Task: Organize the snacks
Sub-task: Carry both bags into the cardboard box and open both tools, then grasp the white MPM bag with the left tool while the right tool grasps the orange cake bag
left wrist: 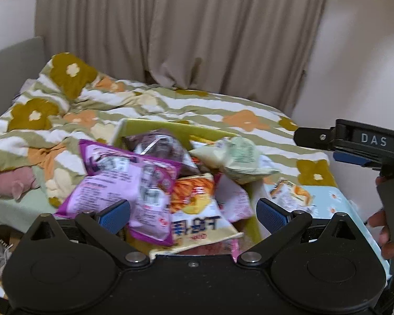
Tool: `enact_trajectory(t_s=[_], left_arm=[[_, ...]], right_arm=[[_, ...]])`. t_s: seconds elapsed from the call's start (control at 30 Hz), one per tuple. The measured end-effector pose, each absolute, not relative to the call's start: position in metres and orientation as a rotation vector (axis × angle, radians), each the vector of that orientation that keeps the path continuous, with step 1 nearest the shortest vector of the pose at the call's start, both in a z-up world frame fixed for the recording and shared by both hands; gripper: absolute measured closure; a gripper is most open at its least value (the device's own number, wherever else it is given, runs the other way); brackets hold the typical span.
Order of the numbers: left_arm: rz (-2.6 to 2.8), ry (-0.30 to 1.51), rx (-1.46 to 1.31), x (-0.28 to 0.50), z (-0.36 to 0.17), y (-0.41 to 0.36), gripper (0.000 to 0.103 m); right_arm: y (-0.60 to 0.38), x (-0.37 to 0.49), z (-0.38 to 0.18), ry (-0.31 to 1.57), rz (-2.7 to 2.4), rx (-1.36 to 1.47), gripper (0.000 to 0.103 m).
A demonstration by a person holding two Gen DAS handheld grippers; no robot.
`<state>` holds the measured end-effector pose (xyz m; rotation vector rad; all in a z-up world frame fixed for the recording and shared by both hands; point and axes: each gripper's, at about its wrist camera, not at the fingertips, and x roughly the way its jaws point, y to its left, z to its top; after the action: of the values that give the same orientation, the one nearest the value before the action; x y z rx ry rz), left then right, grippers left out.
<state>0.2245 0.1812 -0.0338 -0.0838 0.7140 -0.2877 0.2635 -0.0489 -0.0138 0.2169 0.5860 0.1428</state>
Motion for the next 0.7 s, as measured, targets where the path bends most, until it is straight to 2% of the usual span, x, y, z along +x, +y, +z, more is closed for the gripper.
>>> enact_trajectory(t_s=[0.4,0.7], left_arm=[[-0.353,0.661,-0.031,0.211,-0.022,0.109,0.000],[-0.332,0.732,-0.058,0.228,-0.037,0.016,0.000]], right_arm=[[-0.145,0.240,-0.002,0.583,0.052,0.238,0.000],[-0.230,0.266,-0.019,0.640,0.090,0.192,0.000]])
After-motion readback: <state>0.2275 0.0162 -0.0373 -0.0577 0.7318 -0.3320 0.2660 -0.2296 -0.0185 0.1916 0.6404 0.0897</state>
